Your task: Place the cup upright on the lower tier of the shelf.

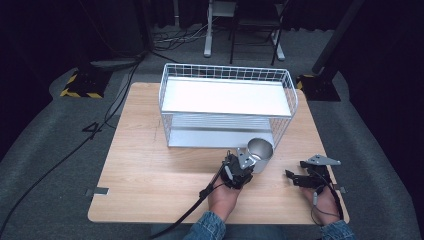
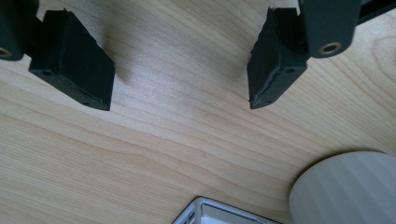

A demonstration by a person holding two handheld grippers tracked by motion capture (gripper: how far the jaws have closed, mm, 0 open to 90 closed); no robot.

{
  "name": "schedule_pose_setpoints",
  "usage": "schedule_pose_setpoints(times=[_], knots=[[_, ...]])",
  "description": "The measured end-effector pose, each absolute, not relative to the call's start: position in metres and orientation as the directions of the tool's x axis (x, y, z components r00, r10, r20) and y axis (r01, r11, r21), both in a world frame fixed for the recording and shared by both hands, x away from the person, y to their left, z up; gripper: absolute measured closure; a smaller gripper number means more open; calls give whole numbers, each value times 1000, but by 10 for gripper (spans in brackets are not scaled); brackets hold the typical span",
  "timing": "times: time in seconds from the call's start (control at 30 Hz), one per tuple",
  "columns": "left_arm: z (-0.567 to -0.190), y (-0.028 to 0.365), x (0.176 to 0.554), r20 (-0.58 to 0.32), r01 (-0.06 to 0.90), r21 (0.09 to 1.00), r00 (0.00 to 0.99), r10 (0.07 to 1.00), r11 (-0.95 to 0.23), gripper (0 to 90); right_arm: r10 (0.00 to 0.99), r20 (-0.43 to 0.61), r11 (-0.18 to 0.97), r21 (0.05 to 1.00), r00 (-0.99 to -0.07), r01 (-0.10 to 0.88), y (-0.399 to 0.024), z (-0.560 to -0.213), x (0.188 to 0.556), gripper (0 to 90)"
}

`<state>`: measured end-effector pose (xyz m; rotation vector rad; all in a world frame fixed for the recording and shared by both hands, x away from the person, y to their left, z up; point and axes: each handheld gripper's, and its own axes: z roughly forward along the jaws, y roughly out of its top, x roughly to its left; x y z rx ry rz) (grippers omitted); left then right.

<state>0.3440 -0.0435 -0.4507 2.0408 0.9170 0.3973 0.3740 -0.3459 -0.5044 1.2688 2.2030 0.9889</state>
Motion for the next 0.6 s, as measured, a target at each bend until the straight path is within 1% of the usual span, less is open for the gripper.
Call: schedule_pose_setpoints(times=[0.17,0.3,0.6], knots=[[-446,-42,342,-77,458,820,682,727,-343,717,865,-3,335,748,-503,573,-346,-504,374,235],[-442,-40,343,-78,452,830,674,734,-327,717,865,-3,335,748,-503,573,-346,-504,374,235],[-426,-35,356,-93,443,853,652,752,-278,717,865,-2,334,748,-501,574,-346,-504,374,235]])
